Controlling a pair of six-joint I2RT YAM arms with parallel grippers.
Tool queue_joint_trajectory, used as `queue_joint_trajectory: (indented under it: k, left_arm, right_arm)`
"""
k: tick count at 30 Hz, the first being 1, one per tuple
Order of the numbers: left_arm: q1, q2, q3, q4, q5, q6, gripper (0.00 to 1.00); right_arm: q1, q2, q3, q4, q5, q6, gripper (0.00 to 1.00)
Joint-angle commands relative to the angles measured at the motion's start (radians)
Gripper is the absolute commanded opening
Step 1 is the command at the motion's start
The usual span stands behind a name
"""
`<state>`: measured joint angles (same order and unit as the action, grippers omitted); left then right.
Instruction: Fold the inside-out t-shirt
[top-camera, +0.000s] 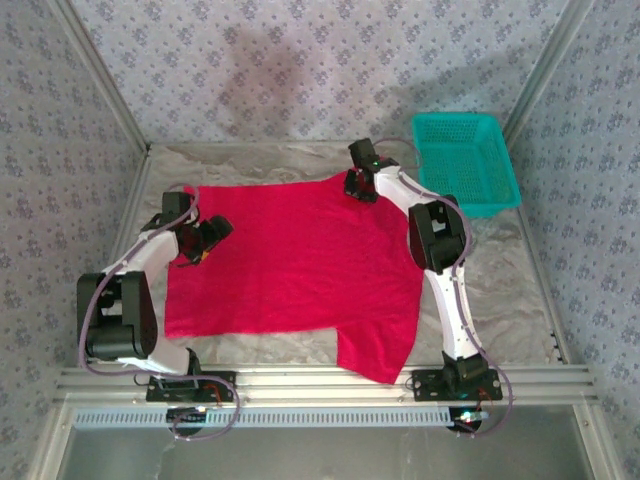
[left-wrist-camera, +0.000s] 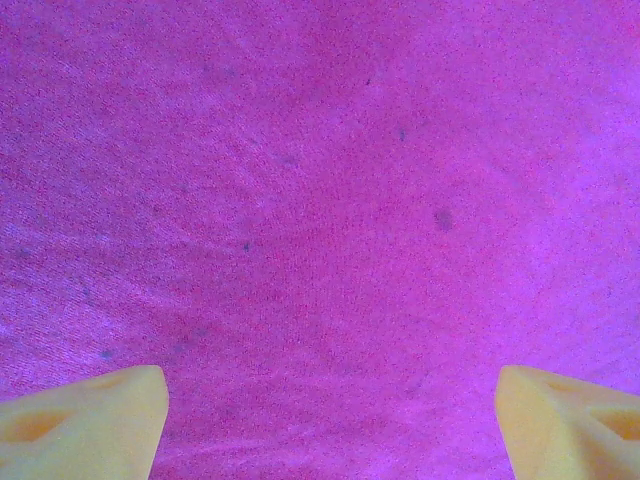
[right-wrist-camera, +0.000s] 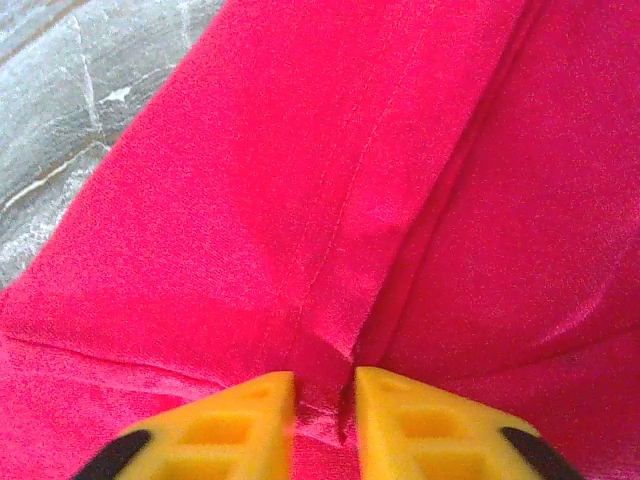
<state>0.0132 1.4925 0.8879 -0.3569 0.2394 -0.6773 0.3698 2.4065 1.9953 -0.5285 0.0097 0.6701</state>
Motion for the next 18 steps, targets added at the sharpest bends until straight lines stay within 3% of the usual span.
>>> queue_joint_trajectory:
  k: [1,7,18]
  left_arm:
    - [0.005,-0.027,0.009,-0.009,0.013,0.008,0.85]
    - [0.005,-0.02,0.013,-0.008,0.017,0.005,0.85]
    - [0.007,-0.011,0.006,-0.002,0.015,0.009,0.85]
  right_arm:
    - [0.005,-0.003,0.031,-0.043,0.025,-0.009,0.18]
    - [0.001,-0.003,0.079,-0.068,0.038,-0.033,0.0]
    - [-0.009,-0.045,0.129,-0.004,0.035,-0.033,0.0]
